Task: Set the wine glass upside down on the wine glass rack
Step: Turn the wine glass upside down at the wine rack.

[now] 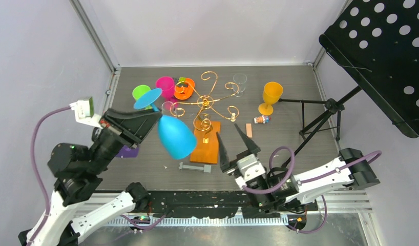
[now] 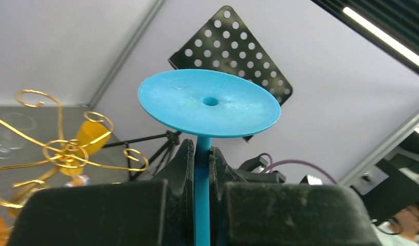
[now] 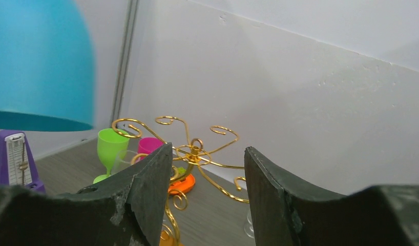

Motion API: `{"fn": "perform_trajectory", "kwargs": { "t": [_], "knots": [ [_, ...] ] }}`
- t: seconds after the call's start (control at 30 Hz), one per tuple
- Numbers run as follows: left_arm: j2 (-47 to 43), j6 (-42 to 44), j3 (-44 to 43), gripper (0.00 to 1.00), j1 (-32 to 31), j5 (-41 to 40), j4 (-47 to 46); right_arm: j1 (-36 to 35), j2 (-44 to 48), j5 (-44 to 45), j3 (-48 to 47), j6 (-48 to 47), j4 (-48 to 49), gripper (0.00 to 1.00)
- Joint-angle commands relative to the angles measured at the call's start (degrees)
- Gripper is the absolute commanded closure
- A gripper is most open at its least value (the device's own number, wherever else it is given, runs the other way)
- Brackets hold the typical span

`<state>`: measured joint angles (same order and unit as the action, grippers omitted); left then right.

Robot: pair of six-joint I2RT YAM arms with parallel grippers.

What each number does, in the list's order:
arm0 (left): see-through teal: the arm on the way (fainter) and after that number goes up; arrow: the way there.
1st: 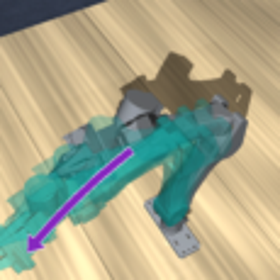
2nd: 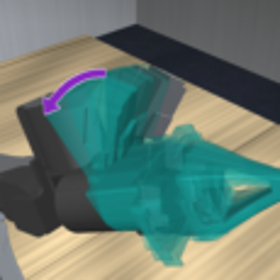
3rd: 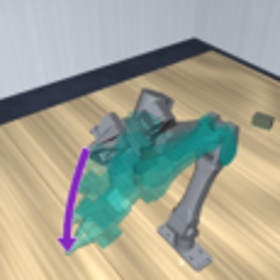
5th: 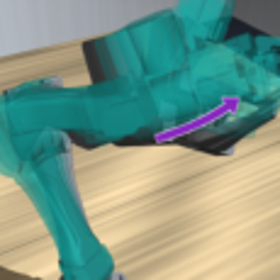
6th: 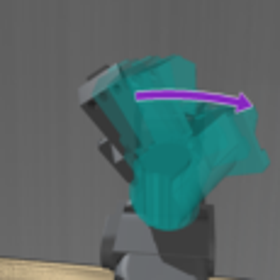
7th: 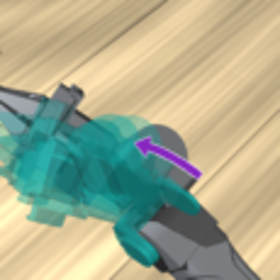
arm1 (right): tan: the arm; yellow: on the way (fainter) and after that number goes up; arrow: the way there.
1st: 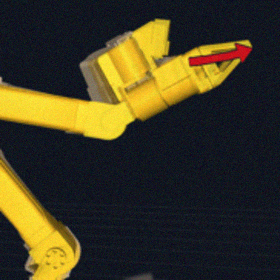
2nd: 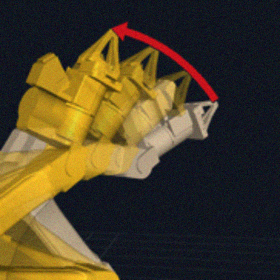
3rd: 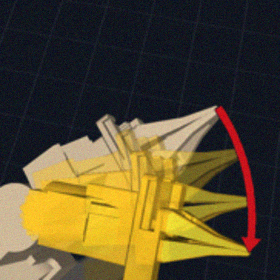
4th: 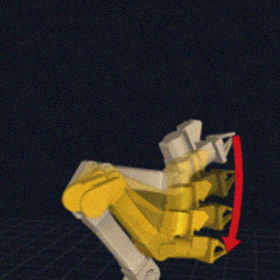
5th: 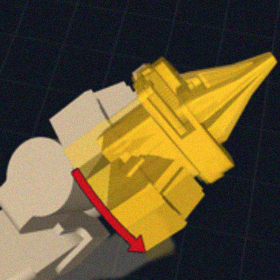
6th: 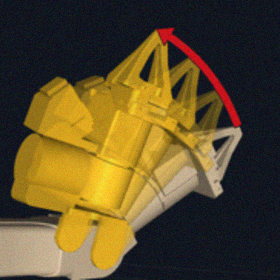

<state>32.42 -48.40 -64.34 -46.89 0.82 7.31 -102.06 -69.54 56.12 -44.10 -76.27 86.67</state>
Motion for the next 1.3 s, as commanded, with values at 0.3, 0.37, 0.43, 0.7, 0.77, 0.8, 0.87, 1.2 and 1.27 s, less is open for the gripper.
{"fn": "perform_trajectory", "kwargs": {
  "t": [0.3,0.37,0.43,0.7,0.77,0.8,0.87,1.2,1.27],
  "knots": [
    [-8.6,22.8,3.9,1.0,-0.2,-5.2,14.5,5.6,9.3,26.1,-16.3,16.5,-25.1,0.31],
    [-8.4,23.6,4.6,1.0,-0.2,-4.9,14.7,8.3,11.7,22.0,-25.1,44.3,-60.3,0.28],
    [-8.1,24.3,5.1,1.0,-0.2,-4.3,15.0,16.8,12.4,3.7,-35.6,72.3,-106.3,0.29],
    [-8.6,25.8,11.6,1.0,-0.2,-4.4,11.5,35.1,14.1,-19.4,-41.2,84.7,-118.4,0.26],
    [-8.2,26.4,13.4,1.0,-0.3,-4.5,10.4,35.7,13.1,-21.4,-40.9,85.1,-119.7,0.26],
    [-8.1,27.0,14.4,1.0,-0.3,-4.3,9.1,35.9,12.9,-22.8,-40.7,85.5,-119.9,0.26],
    [-8.3,27.6,16.4,1.0,-0.3,-4.7,6.5,36.3,11.7,-24.8,-40.0,86.3,-120.7,0.25],
    [-8.2,30.5,23.5,1.0,-0.3,-6.8,-6.0,39.0,8.3,-30.6,-40.4,91.0,-123.5,0.25],
    [-7.6,31.2,24.8,1.0,-0.3,-7.0,-8.7,39.5,7.9,-30.9,-40.2,91.8,-123.8,0.25]
  ]
}}
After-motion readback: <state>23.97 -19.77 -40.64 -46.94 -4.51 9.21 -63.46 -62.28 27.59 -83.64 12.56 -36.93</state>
